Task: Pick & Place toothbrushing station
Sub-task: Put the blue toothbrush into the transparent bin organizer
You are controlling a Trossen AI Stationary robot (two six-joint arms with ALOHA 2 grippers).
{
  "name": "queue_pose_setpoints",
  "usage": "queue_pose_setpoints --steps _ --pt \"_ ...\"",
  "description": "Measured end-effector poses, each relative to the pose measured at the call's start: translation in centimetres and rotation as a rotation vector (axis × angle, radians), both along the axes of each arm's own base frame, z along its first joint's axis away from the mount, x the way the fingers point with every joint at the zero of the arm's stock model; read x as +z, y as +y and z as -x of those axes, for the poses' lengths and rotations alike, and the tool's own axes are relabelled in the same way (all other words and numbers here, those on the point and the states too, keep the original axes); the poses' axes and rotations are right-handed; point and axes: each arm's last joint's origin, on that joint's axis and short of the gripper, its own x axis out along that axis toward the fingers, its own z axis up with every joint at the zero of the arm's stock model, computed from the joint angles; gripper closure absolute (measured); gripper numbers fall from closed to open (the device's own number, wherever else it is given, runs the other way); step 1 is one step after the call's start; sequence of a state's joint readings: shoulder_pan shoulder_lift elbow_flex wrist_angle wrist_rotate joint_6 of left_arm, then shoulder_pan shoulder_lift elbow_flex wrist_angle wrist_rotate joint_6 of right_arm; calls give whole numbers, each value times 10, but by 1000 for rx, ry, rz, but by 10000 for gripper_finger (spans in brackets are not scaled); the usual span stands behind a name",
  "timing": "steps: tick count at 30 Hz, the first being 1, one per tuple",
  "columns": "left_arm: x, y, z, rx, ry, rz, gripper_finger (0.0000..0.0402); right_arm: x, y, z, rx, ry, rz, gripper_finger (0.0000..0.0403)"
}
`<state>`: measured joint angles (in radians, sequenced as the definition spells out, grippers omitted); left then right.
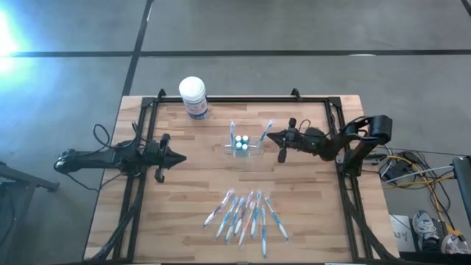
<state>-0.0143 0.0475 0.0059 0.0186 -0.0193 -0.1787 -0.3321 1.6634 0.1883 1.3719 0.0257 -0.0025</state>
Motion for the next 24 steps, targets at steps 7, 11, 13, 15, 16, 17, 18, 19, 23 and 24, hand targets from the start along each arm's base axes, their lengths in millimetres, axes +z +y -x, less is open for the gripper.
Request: queue_pose_setpoints --steps 7,11,13,15,16,17,18,19,23,24 --pt "0 0 0 1 -4 -2 383 -5 -4 -17 37 131 -56 394" --pt "0 0 0 1 -4 -2 383 -1 -3 -26 84 129 -59 394" --pt "0 0 0 1 -5 -2 383 1 -3 -28 113 120 -56 389" --pt "0 0 0 1 -5 -2 383 2 -3 -30 124 121 -56 379" --pt "0 0 0 1 -5 -2 383 1 -3 -30 121 129 -61 372" --pt "0 0 0 1 -5 -2 383 1 -4 -30 106 141 -66 365" --pt "0 0 0 1 -5 -2 383 0 -5 -31 76 156 -72 358" --pt "0 0 0 1 -4 -1 383 -1 -5 -30 46 165 -82 352" --pt "0 0 0 1 -4 3 383 0 -6 -28 1 194 -91 324" --pt "0 0 0 0 -4 3 383 1 -7 -27 -2 197 -97 317"
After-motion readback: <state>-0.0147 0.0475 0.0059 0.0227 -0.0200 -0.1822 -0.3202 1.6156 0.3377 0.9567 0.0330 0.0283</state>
